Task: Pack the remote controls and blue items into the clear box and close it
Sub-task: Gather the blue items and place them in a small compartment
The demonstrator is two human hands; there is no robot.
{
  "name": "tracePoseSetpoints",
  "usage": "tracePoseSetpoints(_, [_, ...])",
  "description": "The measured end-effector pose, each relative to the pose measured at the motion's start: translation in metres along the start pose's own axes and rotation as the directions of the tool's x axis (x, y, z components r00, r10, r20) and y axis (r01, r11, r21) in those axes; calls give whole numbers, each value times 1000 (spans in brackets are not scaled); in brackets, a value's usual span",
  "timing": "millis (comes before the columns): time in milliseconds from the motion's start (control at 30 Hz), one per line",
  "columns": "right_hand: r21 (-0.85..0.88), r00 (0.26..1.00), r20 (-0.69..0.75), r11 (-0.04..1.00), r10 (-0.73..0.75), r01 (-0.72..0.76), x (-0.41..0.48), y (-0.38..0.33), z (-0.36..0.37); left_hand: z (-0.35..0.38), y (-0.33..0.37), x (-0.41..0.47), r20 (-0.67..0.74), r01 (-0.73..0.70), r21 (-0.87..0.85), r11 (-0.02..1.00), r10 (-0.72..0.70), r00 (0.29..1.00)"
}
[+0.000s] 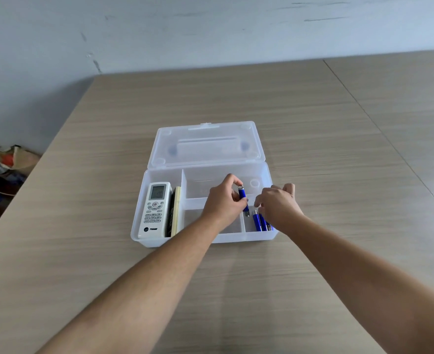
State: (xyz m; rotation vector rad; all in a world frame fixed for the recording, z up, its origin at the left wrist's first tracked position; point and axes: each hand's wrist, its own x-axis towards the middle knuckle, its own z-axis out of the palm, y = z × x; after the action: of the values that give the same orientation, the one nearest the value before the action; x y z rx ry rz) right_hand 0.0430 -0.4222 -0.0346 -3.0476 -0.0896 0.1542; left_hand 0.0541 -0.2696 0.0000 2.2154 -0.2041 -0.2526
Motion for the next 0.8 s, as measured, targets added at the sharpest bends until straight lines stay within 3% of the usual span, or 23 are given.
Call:
tracePoseSetpoints(133, [216,982,-147,973,117,-83,-10,12,-11,19,18,2,77,45,206,977,-62,995])
tracePoseSetpoints(233, [322,968,-159,937,194,-135,-19,19,-13,36,29,2,103,93,435,896,-151,983])
tracePoseSetpoints(367, [514,957,-123,842,263,-165,-29,27,-9,56,32,4,87,129,616,777,-230,969])
tracePoseSetpoints(567, [778,944,81,571,319,-260,-40,30,-8,63,39,10,94,167,716,678,-330,939])
tracePoseSetpoints(800, [813,931,110,507,349,-286,-40,31,-6,66,40,6,122,134,732,668,-321,939])
